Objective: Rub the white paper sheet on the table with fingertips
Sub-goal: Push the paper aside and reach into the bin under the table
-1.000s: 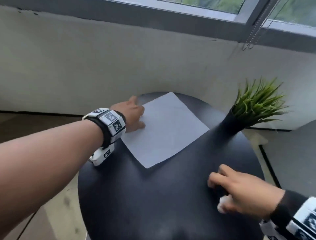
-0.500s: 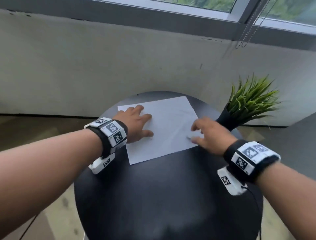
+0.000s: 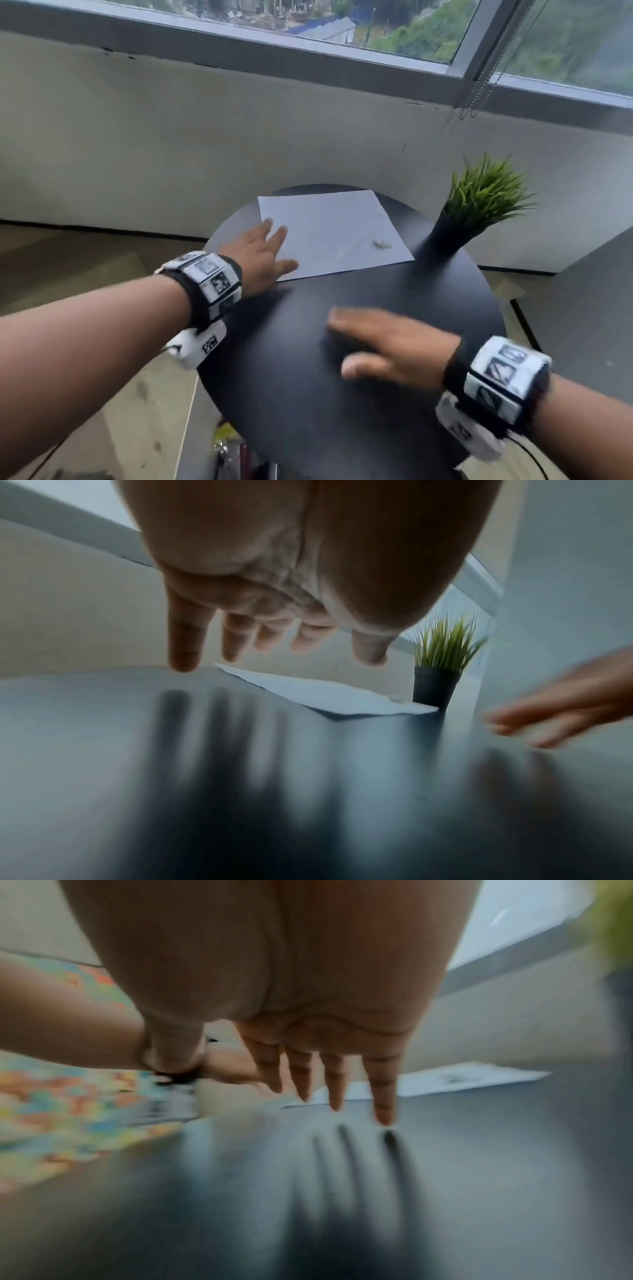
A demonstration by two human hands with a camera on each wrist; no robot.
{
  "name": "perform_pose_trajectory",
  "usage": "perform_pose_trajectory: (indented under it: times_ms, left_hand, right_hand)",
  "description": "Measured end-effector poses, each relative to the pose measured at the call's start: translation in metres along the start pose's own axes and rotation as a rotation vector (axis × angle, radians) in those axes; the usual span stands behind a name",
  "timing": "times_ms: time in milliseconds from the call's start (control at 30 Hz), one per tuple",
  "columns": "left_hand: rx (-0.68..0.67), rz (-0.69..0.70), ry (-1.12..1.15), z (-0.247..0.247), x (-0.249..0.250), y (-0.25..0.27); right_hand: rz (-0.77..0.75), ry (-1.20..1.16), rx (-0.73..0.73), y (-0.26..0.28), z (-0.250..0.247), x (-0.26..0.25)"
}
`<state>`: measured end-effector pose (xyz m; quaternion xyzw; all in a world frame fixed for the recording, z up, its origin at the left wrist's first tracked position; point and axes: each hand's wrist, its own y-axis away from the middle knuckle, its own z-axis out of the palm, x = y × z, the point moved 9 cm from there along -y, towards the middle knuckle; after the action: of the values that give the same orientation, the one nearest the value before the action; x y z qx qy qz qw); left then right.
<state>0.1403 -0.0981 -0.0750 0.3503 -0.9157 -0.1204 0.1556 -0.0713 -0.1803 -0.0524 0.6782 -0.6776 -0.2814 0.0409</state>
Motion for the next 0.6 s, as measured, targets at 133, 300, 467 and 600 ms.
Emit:
perform_pose_trajectory:
  times_ms: [133,300,467,600]
  left_hand:
    - [-0.042,-0.179,0.075,0.024,-0.028,0.060]
    - [-0.246,0.367,-0.059,0.077,0.050,0.149]
    - [-0.037,0.335,0.006,0.057,0.033,0.122]
    - [-0.135,0.288,-0.173,0.066,0.029,0.111]
  right_hand:
    - [0.291,0.180,0.007,-0.012,0.019,0.032]
    - [-0.171,-0.021,0.051,-0.013,0.011,-0.040]
    - [0.294,0.080,0.190,-0.051,-0.011,0.029]
    - [-0.140,0.112,-0.033,-0.016,0.034,-0.060]
